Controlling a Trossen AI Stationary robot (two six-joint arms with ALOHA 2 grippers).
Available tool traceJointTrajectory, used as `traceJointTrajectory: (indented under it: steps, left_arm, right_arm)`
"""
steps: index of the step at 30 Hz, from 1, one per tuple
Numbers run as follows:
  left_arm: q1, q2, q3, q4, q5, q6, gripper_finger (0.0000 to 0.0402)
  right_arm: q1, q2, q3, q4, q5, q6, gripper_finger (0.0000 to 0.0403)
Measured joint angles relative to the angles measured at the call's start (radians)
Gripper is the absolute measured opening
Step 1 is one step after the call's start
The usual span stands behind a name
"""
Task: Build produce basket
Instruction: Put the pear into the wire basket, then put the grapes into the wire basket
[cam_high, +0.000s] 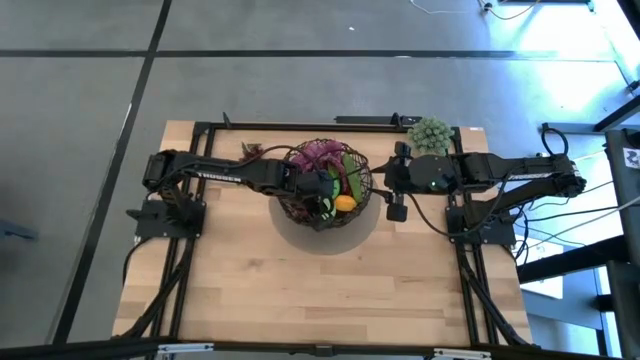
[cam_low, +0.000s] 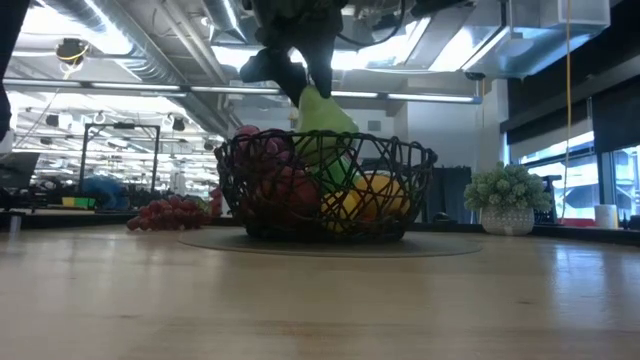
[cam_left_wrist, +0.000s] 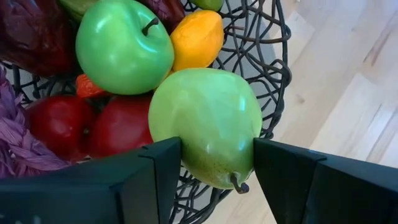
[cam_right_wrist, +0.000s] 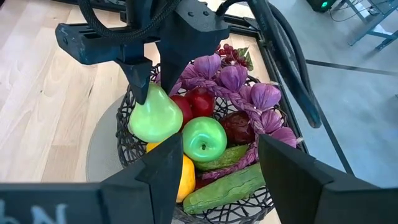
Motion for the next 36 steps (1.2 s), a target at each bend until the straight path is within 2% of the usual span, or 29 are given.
traceJointTrajectory:
  steps: [16,26,32,36]
  left_arm:
    - [0.0,0.0,0.0,-0.004,0.0,-0.064,0.017]
    - [0.029,0.0,0.0,-0.043,0.036,-0.044,0.0237]
    - [0.035,-0.002,0.003,-0.035,0.03,-0.031,0.0243]
    - [0.028,-0.002,0.057,-0.049,0.023,-0.016,0.0244]
  right_arm:
    - [0.0,0.0,0.0,0.0,0.0,0.0,0.0207]
    - [0.0,0.0,0.0,0.0,0.0,0.0,0.0207]
    - [0.0,0.0,0.0,0.0,0.0,0.0,0.0207]
    - [0.0,0.0,0.0,0.0,0.0,0.0,0.0207]
